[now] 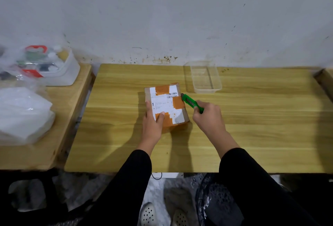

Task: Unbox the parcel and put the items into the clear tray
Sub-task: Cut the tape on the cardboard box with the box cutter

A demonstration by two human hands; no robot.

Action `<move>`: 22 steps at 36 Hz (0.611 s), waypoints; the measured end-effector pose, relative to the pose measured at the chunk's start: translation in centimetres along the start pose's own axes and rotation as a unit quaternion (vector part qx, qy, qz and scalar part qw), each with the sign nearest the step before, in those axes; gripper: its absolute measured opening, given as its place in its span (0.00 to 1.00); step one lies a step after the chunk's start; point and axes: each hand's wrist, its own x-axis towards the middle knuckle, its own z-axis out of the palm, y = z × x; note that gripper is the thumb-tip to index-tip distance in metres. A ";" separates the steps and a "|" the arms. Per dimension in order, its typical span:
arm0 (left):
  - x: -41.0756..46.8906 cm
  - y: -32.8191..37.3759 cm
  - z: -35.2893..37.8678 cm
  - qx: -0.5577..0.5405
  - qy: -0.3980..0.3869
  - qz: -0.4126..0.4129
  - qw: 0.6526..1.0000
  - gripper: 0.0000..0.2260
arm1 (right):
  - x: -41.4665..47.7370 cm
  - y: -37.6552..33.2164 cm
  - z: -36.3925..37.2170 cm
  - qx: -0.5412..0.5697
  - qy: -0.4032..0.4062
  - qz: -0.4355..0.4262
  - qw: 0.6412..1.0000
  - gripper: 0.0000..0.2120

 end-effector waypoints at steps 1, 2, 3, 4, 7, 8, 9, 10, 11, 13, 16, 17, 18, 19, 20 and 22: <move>0.0 0.1 0.0 -0.001 0.001 -0.002 1.000 0.32 | -0.1 -0.1 -0.1 -0.011 -0.001 -0.002 1.000 0.13; 0.0 0.1 0.0 0.000 0.003 -0.003 1.000 0.32 | -0.2 -0.2 -0.1 -0.021 0.000 -0.005 1.000 0.13; 0.0 0.1 0.1 0.002 0.005 -0.004 1.000 0.31 | -0.3 -0.2 -0.2 -0.031 0.002 -0.009 0.999 0.13; -0.1 0.2 0.1 0.003 0.006 -0.006 1.000 0.31 | -0.5 -0.2 -0.2 -0.040 0.003 -0.015 0.999 0.13; 0.0 0.2 0.1 0.002 0.008 -0.011 1.000 0.31 | -1.4 0.1 -0.2 -0.059 0.004 -0.022 0.998 0.13; -0.1 0.3 0.1 0.002 0.008 -0.013 1.000 0.31 | -1.7 0.3 -0.2 -0.059 0.005 -0.020 0.998 0.13; -0.1 0.3 0.1 0.001 0.010 -0.015 1.000 0.31 | -2.0 0.4 -0.2 -0.058 0.008 -0.019 0.998 0.14; -0.2 0.4 0.1 0.002 0.010 -0.016 1.000 0.31 | -2.3 0.6 -0.2 -0.058 0.010 -0.020 0.998 0.14; -0.3 0.5 0.1 0.002 0.011 -0.017 1.000 0.31 | -2.5 0.8 -0.3 -0.059 0.012 -0.023 0.998 0.15; -0.4 0.6 0.1 0.002 0.011 -0.019 1.000 0.31 | -2.9 1.0 -0.4 -0.060 0.013 -0.028 0.998 0.15; -0.5 0.9 0.0 0.002 0.010 -0.026 1.000 0.31 | -3.6 1.2 -0.7 -0.065 0.013 -0.028 0.997 0.14; -0.5 1.0 0.0 0.002 0.010 -0.027 1.000 0.31 | -3.8 1.3 -0.8 -0.066 0.013 -0.028 0.997 0.14; -0.5 1.1 -0.1 0.002 0.010 -0.028 1.000 0.31 | -4.1 1.4 -0.8 -0.063 0.015 -0.026 0.998 0.14; -0.5 1.1 -0.1 0.001 0.011 -0.030 1.000 0.31 | -4.4 1.5 -0.8 -0.056 0.017 -0.023 0.998 0.14; -0.5 1.2 -0.1 0.000 0.011 -0.032 0.999 0.31 | -4.5 1.6 -0.9 -0.047 0.021 -0.020 0.998 0.15; -0.5 1.2 -0.2 -0.001 0.010 -0.030 1.000 0.31 | -4.7 1.9 -1.1 -0.036 0.032 -0.021 0.999 0.16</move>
